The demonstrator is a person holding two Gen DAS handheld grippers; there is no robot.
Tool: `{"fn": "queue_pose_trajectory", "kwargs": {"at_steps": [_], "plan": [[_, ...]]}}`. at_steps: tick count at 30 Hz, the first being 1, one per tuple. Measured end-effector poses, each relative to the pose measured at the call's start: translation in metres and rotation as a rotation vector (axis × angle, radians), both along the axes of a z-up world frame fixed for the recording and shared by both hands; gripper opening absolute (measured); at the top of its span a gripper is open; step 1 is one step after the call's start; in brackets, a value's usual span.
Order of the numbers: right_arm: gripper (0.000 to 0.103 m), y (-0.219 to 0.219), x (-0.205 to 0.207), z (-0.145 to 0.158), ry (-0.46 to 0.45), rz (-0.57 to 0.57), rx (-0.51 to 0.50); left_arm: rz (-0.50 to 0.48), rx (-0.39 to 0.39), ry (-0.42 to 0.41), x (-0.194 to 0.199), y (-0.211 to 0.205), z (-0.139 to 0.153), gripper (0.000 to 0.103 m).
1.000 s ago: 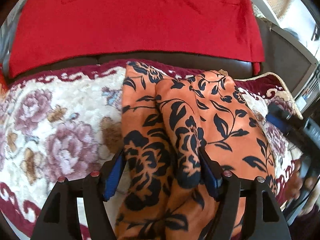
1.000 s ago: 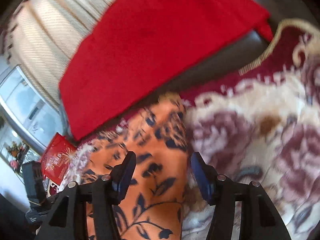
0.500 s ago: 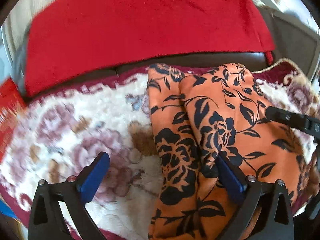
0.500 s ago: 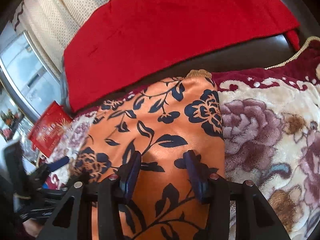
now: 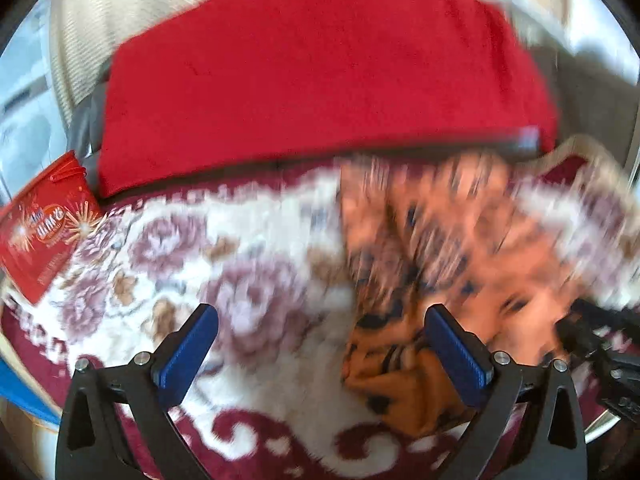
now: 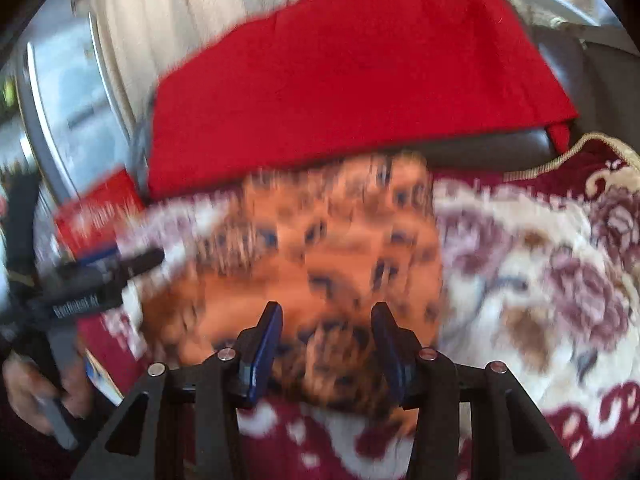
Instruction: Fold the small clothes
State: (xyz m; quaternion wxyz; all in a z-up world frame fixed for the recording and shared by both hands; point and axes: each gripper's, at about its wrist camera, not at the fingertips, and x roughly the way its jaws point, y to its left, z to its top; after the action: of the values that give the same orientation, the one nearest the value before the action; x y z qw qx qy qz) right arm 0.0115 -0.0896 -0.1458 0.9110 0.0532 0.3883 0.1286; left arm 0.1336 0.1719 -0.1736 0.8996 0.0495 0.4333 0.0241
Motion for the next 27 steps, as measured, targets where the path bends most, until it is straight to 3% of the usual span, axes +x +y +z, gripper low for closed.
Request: {"fn": "queue_pose_trajectory", "kwargs": {"at_steps": [2, 4, 8, 13, 19, 27], "plan": [[0.049, 0.009, -0.001, -0.013, 0.015, -0.005, -0.040, 0.005, -0.003, 0.053, 0.004, 0.002, -0.017, 0.103], [0.049, 0.012, -0.005, -0.005, 0.005, -0.006, -0.062, 0.015, -0.061, 0.034, -0.003, 0.008, -0.005, 0.103], [0.049, -0.001, -0.024, 0.013, -0.045, -0.038, 0.058, 0.018, -0.014, -0.082, -0.027, -0.002, 0.030, 0.103], [0.050, -0.004, -0.057, 0.039, -0.114, -0.083, 0.057, 0.029, 0.024, -0.188, -0.061, -0.013, 0.079, 0.103], [0.058, -0.005, -0.099, 0.087, -0.196, -0.106, 0.038, 0.042, 0.041, -0.292, -0.101, -0.016, 0.132, 0.103], [0.061, -0.002, -0.145, 0.144, -0.291, -0.129, 0.004, 0.093, 0.100, -0.397, -0.147, -0.018, 0.183, 0.103]]}}
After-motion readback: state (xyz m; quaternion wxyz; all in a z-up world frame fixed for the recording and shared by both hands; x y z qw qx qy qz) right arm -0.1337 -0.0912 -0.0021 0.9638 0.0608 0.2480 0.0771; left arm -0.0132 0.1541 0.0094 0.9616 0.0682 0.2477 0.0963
